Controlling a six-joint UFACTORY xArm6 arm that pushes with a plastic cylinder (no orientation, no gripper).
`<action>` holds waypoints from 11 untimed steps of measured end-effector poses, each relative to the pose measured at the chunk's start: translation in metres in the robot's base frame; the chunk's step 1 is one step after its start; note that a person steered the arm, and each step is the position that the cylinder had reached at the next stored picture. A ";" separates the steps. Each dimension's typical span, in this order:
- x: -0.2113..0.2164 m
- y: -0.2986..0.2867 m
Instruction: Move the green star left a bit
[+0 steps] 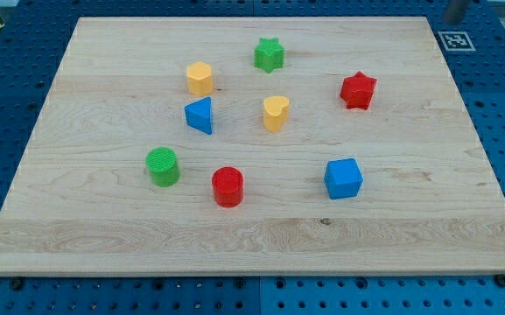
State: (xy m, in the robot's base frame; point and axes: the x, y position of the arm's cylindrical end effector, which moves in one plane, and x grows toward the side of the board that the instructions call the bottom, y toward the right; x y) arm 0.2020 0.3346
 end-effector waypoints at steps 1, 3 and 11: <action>0.000 0.000; 0.002 0.000; 0.093 -0.366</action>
